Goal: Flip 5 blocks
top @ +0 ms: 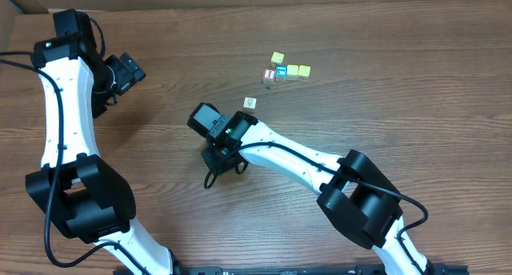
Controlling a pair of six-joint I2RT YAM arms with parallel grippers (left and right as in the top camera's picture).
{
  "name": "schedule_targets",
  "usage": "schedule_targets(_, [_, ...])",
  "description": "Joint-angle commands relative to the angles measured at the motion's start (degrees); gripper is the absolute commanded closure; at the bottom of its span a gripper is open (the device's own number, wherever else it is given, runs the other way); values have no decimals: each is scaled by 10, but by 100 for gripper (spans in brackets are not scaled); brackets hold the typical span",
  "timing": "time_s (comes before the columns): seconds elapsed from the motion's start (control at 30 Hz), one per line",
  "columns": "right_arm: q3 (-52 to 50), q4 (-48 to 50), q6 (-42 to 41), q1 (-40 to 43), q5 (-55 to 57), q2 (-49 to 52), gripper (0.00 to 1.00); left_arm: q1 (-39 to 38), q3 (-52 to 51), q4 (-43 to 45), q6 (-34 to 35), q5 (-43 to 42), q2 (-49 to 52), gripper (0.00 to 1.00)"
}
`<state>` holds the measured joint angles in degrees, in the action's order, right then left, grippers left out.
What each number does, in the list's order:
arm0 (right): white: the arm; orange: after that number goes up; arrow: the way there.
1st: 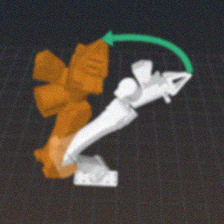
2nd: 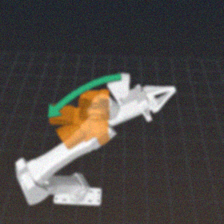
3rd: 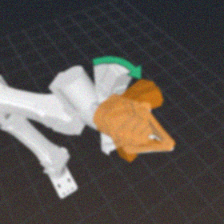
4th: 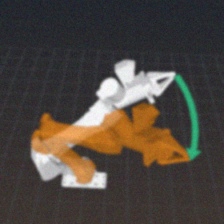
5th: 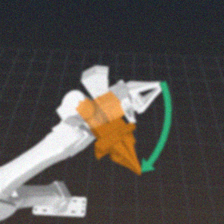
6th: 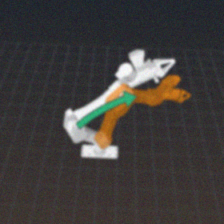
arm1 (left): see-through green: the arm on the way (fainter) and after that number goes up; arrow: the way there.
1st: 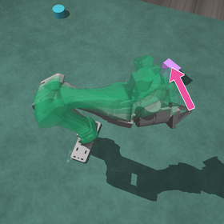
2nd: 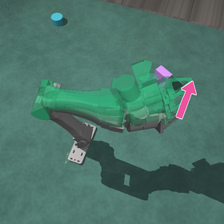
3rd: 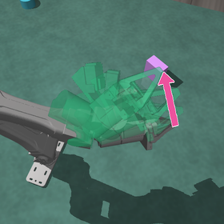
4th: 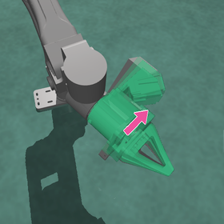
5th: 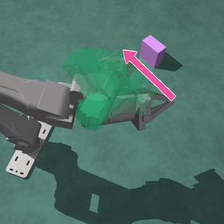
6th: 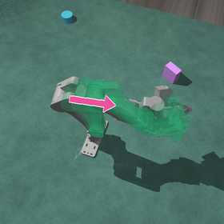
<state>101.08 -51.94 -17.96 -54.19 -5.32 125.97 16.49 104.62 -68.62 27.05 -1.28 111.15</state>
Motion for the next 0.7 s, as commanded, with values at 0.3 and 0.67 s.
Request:
schedule_targets(0.3, [1, 14, 7, -1, 56, -16, 94, -4, 9, 0, -2, 2, -6, 0])
schedule_targets(0.67, [-30, 32, 33, -1, 43, -16, 94, -4, 9, 0, -2, 2, -6, 0])
